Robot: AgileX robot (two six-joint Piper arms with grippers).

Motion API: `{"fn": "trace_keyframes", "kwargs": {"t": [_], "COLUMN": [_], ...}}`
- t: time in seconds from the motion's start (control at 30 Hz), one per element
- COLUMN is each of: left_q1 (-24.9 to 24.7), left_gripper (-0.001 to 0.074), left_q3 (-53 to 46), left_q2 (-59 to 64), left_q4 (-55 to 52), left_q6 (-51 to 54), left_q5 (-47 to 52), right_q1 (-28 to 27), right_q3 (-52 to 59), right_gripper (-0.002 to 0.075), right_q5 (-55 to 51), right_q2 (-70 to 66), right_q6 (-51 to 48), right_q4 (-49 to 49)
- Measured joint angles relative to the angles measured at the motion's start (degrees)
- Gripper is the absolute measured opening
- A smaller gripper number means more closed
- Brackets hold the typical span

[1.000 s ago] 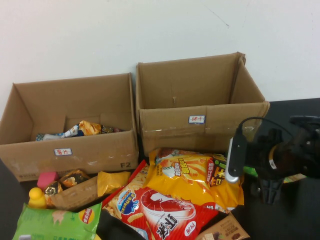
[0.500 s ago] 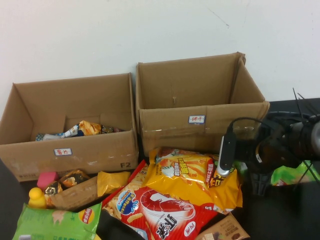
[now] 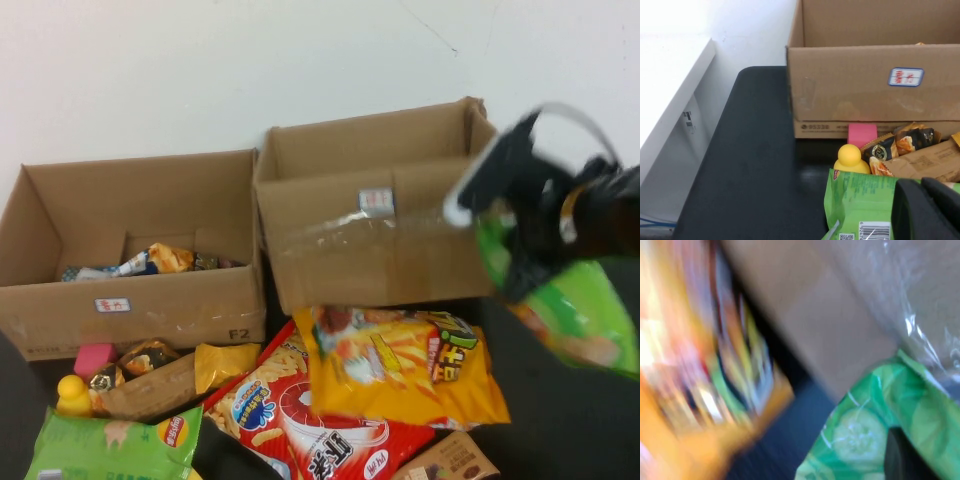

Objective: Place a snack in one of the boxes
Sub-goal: Pick up the potato chip, then place the potato chip in the potato chip box

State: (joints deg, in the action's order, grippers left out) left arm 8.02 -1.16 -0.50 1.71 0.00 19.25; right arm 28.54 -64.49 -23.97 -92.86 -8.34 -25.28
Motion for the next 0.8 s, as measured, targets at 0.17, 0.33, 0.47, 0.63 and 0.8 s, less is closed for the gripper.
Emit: {"fn": "trace_keyframes", "kwargs": {"t": [0.17, 0.33, 0.47, 0.63, 0.8], "left_q1": [0.0, 0.0, 0.0, 0.0, 0.0], "left_gripper": [-0.0002, -0.0002, -0.0002, -0.0002, -0.0002], "left_q3": [0.0, 0.0, 0.0, 0.0, 0.0], "left_q2": [0.0, 0.0, 0.0, 0.0, 0.0], "left_q4": [0.0, 0.0, 0.0, 0.0, 0.0], "left_q6": [0.0, 0.0, 0.0, 0.0, 0.0], "left_q5": [0.0, 0.0, 0.0, 0.0, 0.0], "right_q1": [3.8, 7.1, 7.8, 7.9, 8.5], "right_q3": [0.0, 0.0, -0.3, -7.3, -20.4], "right_gripper": [0.007, 0.007, 0.007, 0.007, 0.0069], "right_q5": [19.2, 39.7, 59.0, 75.8, 74.4], "right_q2": [7.3, 6.5, 1.6, -9.4, -22.5], "right_q6": [2.5, 12.4, 24.0, 32.0, 36.2], "right_q4": [10.3, 12.1, 6.2, 3.0, 2.2]}}
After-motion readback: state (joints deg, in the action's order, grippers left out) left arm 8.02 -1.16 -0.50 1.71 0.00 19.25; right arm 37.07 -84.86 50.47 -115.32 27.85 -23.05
